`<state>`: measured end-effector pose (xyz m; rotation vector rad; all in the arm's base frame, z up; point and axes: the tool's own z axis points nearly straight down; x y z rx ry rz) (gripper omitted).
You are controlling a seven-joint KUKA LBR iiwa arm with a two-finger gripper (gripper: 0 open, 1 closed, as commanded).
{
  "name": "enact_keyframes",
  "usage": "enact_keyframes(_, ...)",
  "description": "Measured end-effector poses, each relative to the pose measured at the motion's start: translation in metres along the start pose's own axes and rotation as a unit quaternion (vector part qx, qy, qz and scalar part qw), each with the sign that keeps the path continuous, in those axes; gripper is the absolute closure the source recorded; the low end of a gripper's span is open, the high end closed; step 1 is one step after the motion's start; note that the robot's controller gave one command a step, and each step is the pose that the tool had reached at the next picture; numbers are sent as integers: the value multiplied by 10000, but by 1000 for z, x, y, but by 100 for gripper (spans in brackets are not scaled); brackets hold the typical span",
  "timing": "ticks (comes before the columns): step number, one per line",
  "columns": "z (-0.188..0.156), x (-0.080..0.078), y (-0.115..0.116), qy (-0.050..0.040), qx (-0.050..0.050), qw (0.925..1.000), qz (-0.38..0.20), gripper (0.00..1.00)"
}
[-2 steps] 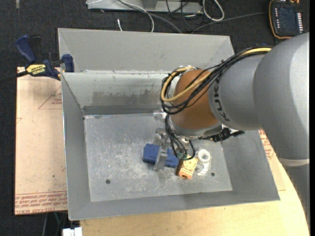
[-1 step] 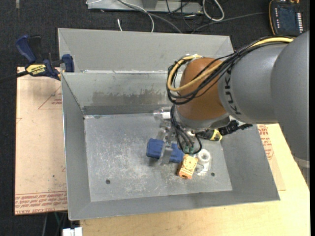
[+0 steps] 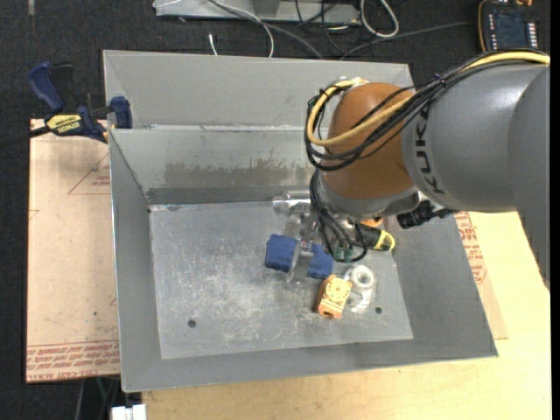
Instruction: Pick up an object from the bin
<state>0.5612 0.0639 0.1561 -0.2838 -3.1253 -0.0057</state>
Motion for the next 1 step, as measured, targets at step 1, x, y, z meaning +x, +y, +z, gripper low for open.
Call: enact_keyframes(1,-32,0,0,-6,-2,10000,-4,100)
